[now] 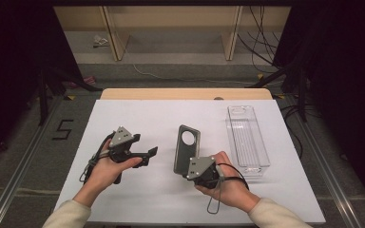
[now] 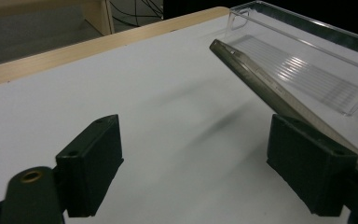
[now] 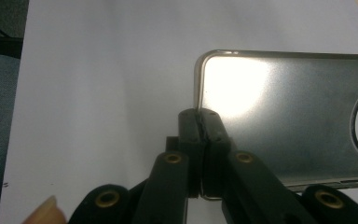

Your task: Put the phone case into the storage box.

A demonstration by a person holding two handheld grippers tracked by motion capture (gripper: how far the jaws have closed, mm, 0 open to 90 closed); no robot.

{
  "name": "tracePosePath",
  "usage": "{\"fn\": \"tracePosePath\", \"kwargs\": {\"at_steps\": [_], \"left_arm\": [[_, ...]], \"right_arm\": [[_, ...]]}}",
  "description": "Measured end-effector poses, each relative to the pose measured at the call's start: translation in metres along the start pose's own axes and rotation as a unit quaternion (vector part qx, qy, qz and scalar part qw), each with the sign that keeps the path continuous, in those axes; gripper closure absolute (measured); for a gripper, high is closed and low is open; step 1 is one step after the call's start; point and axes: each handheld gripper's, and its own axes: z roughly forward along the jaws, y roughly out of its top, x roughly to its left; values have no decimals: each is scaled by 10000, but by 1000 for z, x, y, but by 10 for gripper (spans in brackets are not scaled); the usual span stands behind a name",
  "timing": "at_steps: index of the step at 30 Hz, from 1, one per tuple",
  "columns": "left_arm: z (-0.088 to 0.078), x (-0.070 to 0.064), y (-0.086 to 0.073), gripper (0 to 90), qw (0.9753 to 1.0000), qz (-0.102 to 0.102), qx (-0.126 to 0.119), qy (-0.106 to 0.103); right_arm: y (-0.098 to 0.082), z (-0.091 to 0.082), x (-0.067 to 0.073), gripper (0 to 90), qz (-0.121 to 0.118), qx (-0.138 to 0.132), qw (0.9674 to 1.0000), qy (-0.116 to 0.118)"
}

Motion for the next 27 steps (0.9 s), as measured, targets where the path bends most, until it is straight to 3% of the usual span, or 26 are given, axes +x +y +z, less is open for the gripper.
{"fn": "tracePosePath", "kwargs": {"at_steps": [15,16,27], "left_arm": [[41,-10,40,236,9992,-250,323,-53],[43,-11,42,242,9990,-256,360,-53],[63,-15,56,316,9974,-365,617,-43]], "right_arm": [[2,1,3,896,8,29,10000,-15],[2,1,2,896,-76,9,10000,-20],[4,3,4,896,-77,8,10000,-11]]}}
